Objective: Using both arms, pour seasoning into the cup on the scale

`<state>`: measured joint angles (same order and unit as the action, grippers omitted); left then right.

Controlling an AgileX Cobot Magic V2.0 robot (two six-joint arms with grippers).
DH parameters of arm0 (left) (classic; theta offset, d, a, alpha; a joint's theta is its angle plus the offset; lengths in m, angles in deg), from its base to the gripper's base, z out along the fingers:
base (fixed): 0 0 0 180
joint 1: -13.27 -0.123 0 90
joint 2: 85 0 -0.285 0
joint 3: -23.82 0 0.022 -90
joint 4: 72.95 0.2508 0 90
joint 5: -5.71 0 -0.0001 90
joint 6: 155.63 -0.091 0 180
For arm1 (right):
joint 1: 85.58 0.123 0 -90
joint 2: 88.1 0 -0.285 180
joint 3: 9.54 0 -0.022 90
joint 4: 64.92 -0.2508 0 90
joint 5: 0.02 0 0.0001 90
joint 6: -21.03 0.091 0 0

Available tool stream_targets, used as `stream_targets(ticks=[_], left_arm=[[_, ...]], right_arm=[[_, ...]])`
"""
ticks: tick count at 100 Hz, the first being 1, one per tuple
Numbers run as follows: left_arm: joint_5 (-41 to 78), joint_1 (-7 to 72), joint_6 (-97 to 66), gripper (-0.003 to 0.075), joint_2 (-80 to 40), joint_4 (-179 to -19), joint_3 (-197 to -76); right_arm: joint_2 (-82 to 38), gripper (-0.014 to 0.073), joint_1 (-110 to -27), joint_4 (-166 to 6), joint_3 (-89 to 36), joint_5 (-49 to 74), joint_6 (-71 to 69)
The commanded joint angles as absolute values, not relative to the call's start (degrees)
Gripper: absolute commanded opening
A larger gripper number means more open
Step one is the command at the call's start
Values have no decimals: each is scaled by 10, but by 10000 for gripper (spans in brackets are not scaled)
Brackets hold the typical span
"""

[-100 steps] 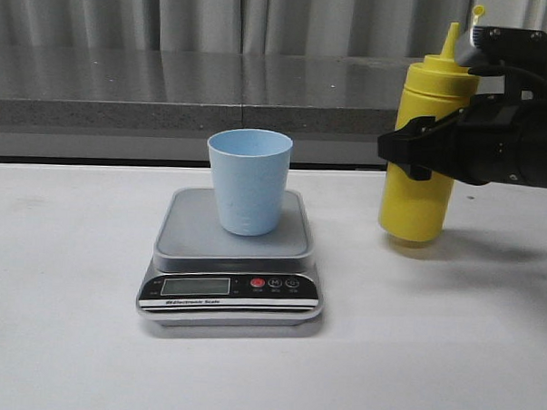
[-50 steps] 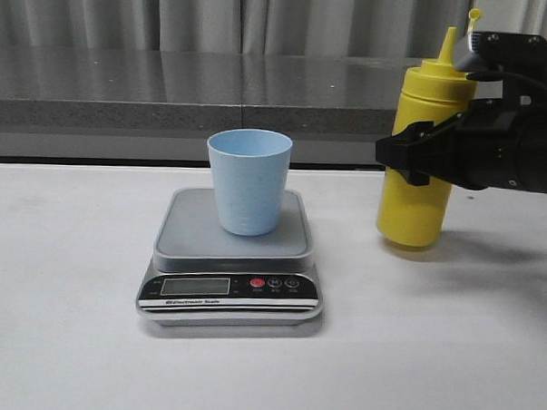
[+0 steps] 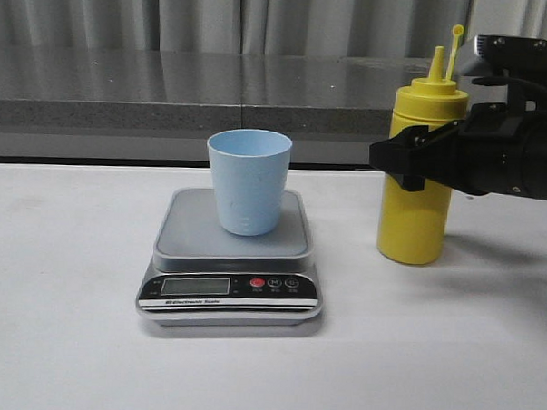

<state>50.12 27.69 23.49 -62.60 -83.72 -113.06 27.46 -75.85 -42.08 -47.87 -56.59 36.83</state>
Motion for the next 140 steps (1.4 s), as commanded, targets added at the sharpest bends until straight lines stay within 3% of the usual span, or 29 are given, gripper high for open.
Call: stream_targets(ticks=[1,74,86,126,131,140], left_arm=[[459,276,238,-20,-619,-845,-1143],[459,276,238,-20,-619,-845,-1143],[459,276,238,-20,-619,-845,-1143],[459,276,238,-20,-619,-845,-1143],[459,276,238,-20,-619,-845,-1143],[459,276,238,-20,-619,-845,-1143]], right_arm=[[249,626,-761,-419,-472,-619,367],[94,598,-761,-443,-620,-631,368],[41,491,-761,-493,-647,-623,368],[-146,-39,-761,-521,-694,-443,368],[-175,-75,-761,-524,-697,-415,368],[-218,-63,-761,-528,-698,-362,368]])
